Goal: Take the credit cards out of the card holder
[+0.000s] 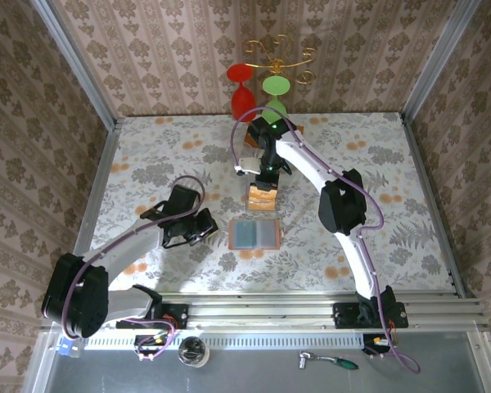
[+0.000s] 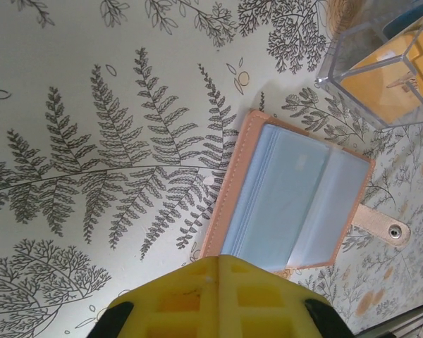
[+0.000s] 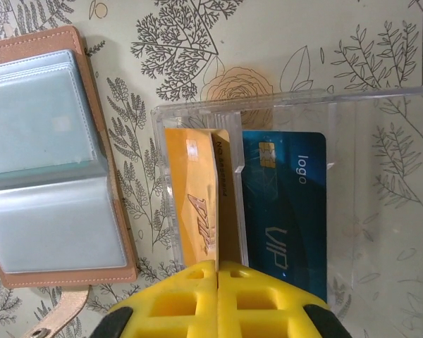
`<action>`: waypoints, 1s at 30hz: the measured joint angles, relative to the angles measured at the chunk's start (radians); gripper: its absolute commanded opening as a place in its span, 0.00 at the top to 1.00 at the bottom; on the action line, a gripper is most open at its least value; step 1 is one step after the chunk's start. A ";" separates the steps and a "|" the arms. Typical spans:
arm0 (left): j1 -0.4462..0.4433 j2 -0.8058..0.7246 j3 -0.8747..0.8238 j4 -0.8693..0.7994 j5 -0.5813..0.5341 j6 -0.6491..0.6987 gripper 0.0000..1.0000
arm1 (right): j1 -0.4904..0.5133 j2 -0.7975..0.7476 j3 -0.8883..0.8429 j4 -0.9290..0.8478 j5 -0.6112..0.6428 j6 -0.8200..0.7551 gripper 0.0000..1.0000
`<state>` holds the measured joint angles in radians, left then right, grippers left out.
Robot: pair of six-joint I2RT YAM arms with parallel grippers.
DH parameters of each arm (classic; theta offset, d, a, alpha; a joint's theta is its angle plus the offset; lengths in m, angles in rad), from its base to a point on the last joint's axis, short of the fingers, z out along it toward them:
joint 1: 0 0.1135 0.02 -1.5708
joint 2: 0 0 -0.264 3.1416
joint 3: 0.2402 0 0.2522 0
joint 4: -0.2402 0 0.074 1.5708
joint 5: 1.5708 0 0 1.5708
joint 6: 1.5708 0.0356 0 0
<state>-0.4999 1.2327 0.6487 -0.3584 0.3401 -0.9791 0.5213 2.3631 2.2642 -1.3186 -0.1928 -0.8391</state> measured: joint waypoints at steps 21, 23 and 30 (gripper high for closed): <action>0.005 0.028 -0.001 0.024 0.027 0.008 0.98 | 0.000 -0.042 -0.048 0.037 -0.002 0.071 0.83; 0.005 0.037 -0.001 0.034 0.033 0.012 0.98 | 0.000 -0.089 -0.114 0.077 -0.011 0.109 0.83; 0.005 0.063 -0.001 0.075 0.057 0.026 0.98 | 0.002 -0.254 -0.352 0.283 -0.026 0.342 0.81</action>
<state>-0.4946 1.2953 0.6479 -0.2836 0.3969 -0.9527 0.5228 2.1086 1.9125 -1.0359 -0.2192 -0.4969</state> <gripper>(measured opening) 0.064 0.178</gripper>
